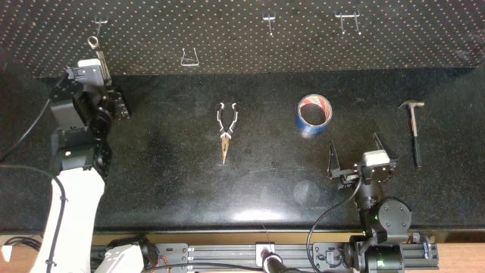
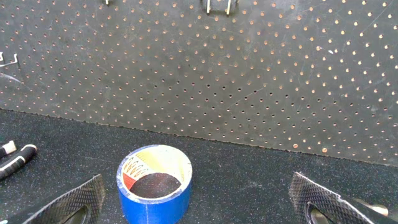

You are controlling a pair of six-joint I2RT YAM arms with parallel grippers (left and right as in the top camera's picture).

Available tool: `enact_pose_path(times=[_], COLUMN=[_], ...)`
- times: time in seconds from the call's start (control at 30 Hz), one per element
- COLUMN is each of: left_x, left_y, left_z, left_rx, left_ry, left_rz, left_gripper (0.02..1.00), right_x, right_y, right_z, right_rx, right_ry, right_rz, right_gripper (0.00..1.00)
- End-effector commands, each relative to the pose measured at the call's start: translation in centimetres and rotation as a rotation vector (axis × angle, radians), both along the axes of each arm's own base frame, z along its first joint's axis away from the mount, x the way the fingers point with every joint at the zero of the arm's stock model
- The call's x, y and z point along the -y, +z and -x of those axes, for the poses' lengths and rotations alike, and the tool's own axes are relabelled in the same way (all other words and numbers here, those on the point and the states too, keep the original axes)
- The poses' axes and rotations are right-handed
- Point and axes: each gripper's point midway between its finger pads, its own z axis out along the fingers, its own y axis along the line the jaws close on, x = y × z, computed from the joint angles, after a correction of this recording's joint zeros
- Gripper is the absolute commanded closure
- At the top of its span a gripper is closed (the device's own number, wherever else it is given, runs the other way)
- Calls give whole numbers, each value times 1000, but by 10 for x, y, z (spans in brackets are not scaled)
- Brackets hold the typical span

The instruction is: Place Tools Onto Pegboard

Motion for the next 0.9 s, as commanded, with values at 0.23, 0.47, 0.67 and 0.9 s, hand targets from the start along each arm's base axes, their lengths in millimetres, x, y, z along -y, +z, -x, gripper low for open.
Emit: enact_pose_path(times=[0.23,0.47,0.67,0.9], left_x=[-3,-2,5,-16], left_y=[12,-1,1,1], left_z=[-14,-20,-32,-31], left_rx=[53,26,39,38], left_ry=[-3,-13,-15,104], left_rz=[-21,-11,-37,-74], left_gripper=[989,989,989,989], right_x=[-1,-1,-1,-1], right_y=[-2,-2,-2,-2], right_z=[0,0,0,0], right_rx=[-1,-1,-1,-2], right_ry=[4,4,4,4], right_rz=[-8,-8,-8,-8], right_gripper=[25,27,25,25])
